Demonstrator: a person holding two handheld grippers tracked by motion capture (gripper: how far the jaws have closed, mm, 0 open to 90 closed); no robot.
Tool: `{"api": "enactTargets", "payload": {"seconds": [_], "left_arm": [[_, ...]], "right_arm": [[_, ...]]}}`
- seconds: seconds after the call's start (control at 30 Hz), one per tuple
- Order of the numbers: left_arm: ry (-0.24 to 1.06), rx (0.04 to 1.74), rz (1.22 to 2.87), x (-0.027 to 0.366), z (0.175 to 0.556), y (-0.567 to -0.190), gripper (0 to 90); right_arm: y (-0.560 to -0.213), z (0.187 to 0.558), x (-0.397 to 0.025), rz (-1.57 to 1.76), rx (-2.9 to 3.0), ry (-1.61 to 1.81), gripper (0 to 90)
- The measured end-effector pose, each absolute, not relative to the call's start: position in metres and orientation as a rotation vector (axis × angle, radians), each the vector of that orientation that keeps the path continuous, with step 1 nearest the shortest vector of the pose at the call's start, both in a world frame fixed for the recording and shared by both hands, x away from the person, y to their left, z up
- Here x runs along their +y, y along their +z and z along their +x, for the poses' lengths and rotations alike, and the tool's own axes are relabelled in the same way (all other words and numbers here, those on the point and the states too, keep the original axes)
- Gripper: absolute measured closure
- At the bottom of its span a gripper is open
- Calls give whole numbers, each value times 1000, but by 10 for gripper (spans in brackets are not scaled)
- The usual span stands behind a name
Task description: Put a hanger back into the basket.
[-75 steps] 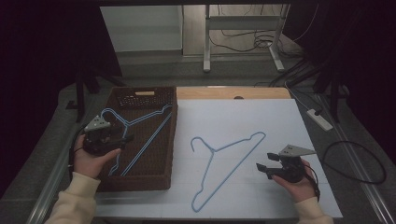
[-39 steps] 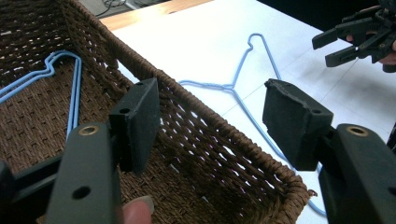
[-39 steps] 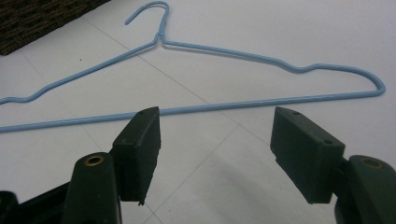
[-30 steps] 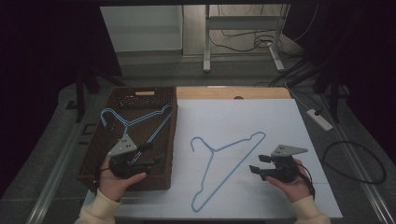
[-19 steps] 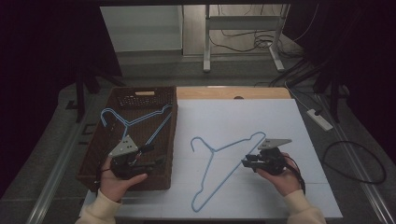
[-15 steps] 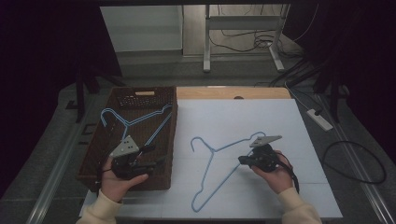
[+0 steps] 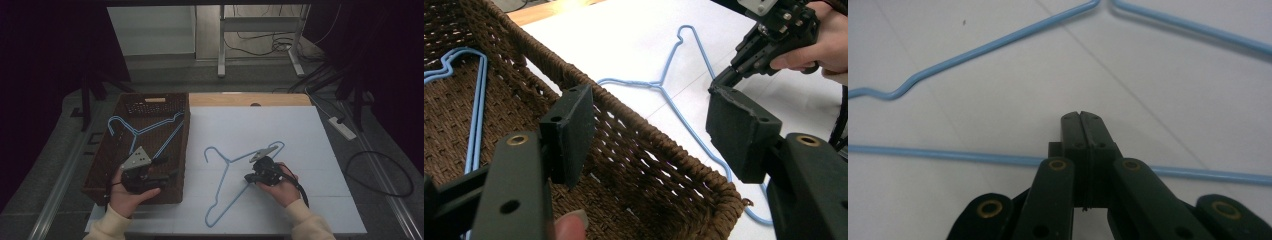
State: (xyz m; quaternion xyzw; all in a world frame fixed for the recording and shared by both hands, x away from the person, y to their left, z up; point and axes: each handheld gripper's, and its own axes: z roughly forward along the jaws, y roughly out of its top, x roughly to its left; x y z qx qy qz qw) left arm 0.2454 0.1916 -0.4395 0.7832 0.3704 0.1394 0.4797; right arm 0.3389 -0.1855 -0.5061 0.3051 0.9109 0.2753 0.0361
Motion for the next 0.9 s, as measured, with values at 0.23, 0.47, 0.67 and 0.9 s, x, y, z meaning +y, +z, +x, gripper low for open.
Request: {"api": "enactTargets", "payload": {"seconds": [0.23, 0.47, 0.67, 0.9], "left_arm": [[331, 898, 1920, 189, 244, -440, 361], [325, 895, 1921, 188, 245, -440, 361], [320, 887, 1929, 185, 246, -441, 360], [318, 887, 1929, 184, 247, -441, 360]], "right_arm": [[-508, 332, -190, 938, 2807, 850, 900], [-508, 316, -215, 996, 2802, 871, 900], [-507, 303, -231, 1026, 2794, 862, 900], [-502, 297, -233, 999, 2778, 858, 900]]}}
